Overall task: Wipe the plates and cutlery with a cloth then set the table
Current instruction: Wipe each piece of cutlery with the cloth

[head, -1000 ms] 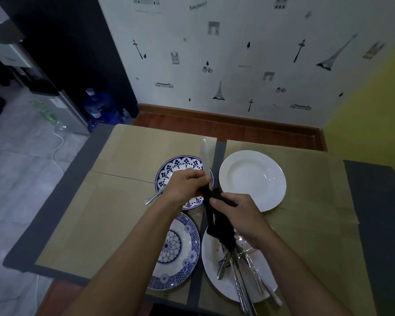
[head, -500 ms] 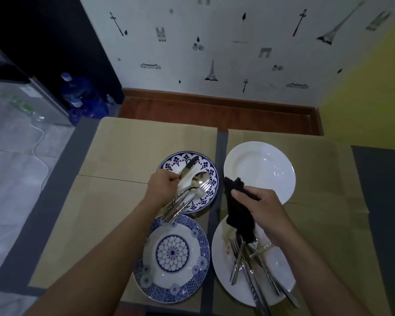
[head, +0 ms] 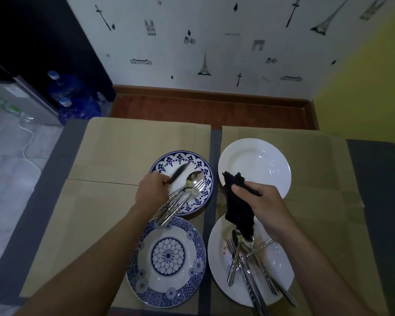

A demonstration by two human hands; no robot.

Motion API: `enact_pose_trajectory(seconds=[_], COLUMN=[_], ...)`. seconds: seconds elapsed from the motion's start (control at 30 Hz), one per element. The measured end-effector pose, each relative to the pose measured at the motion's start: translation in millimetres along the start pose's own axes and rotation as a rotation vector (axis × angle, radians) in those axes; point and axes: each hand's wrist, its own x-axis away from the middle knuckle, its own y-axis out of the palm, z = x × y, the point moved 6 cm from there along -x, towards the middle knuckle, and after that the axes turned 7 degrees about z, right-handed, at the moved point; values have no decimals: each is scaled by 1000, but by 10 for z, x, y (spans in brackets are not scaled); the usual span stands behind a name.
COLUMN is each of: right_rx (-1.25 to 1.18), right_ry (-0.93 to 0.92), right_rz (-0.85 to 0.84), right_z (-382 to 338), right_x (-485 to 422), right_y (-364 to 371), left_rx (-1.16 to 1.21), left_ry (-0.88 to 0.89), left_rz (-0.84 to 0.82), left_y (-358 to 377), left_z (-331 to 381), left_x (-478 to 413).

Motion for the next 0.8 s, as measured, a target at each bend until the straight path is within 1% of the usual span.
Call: enact_pose_trajectory(seconds=[0.13,0.3,0.37,0.47,0.53,0.67,0.8], right_rx=[2,-11,-10,7,15,26,17], right_ry=[2,4,-3,-19,-24,-28,-22], right_rz=[16,27,28,28,30,34,32], right_z=[9,-7,-11,-9,3,36,49], right_x=[2,43,61,90,111,155,200], right_y=[-67,-142,-181,-235,-268,-339,-391], left_rx=[-68,-45,-33,9,-10,-80,-78], left_ry=[32,97,127,107,87,40,20], left_rz=[24,70,48,-37,-61,-52,-32], left_y=[-3,-15,13,68,84,68,51], left_z=[-7,29,82,159,187,176,163], left_x=[15,87,128,201,231,266,278])
